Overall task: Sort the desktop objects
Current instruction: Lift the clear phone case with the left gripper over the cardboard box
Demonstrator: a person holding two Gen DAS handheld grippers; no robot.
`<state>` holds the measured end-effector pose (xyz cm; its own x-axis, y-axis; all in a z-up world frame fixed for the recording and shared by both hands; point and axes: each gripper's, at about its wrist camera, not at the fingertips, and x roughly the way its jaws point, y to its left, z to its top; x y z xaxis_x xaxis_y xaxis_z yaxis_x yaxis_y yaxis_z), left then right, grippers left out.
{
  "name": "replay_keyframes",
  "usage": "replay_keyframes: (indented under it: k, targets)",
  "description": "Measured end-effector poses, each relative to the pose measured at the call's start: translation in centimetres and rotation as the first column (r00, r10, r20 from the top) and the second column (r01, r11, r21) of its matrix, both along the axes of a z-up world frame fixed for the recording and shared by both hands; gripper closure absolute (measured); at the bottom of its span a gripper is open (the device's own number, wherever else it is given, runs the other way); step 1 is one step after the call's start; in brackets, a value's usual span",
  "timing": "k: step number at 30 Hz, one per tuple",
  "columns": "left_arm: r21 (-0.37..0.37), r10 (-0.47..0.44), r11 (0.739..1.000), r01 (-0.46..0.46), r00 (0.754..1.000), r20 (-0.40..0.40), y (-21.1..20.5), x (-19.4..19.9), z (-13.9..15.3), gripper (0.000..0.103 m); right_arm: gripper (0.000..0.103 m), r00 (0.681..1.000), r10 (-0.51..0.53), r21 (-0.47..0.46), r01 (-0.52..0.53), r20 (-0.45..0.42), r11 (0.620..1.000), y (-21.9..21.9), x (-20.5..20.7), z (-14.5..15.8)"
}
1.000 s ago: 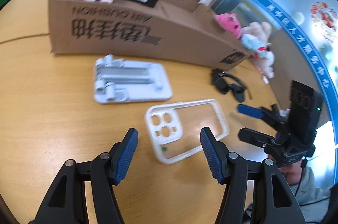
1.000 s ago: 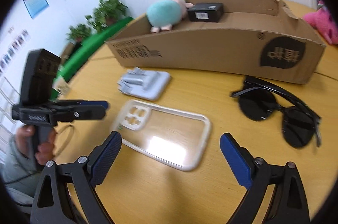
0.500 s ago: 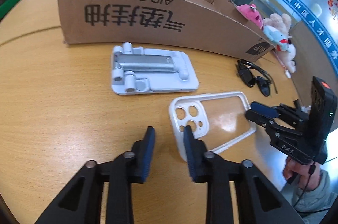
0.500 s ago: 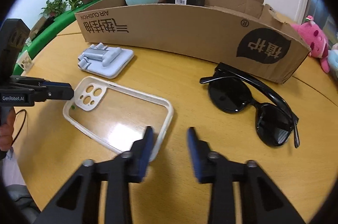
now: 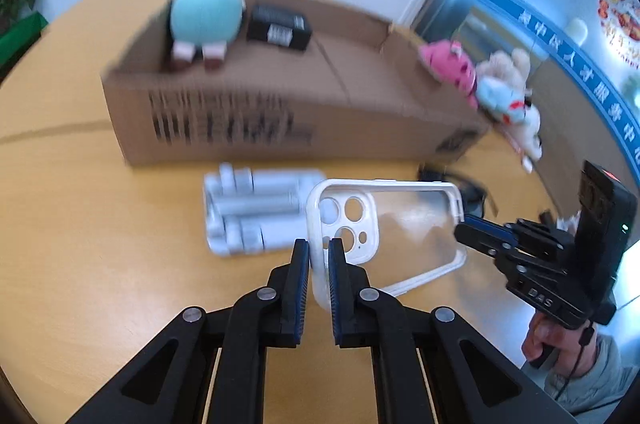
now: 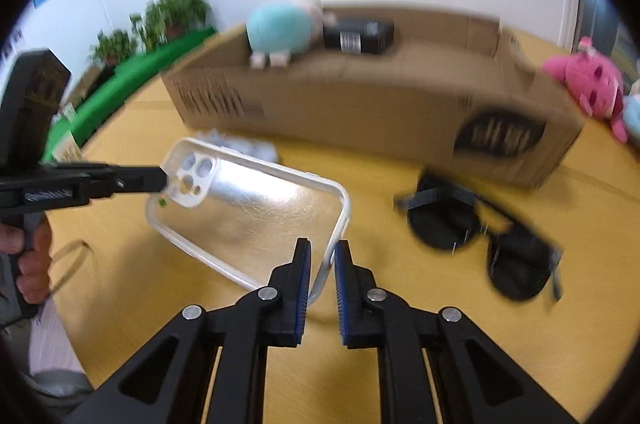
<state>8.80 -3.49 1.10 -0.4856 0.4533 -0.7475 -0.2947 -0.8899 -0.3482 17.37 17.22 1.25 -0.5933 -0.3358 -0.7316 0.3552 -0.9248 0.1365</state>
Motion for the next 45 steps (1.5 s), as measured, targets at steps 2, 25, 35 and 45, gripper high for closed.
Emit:
replay_keyframes:
  k: [2, 25, 35, 45]
  targets:
    - [0.012, 0.001, 1.000, 0.000, 0.999, -0.041, -0.2, -0.6, 1.9, 0.096, 0.092, 0.998, -0.002, -0.008, 0.001, -0.068, 1.000, -0.1, -0.2, 2.4]
    - [-0.070, 0.090, 0.992, -0.108, 0.970, -0.227, -3.7, -14.2, 11.0, 0.096, 0.088, 0.982, 0.077, -0.074, -0.091, -0.172, 0.993, -3.9, -16.7, 11.5]
    - [-0.295, 0.084, 0.952, -0.083, 0.996, -0.012, -4.2, -20.4, 4.1, 0.096, 0.085, 0.969, 0.156, -0.129, -0.133, 0.194, 0.983, -6.9, -24.3, 2.5]
    - [-0.505, 0.094, 0.863, 0.012, 0.979, 0.183, -2.2, -23.0, -1.4, 0.096, 0.083, 0.886, 0.193, -0.090, -0.171, 0.421, 0.981, -8.9, -26.8, -2.0]
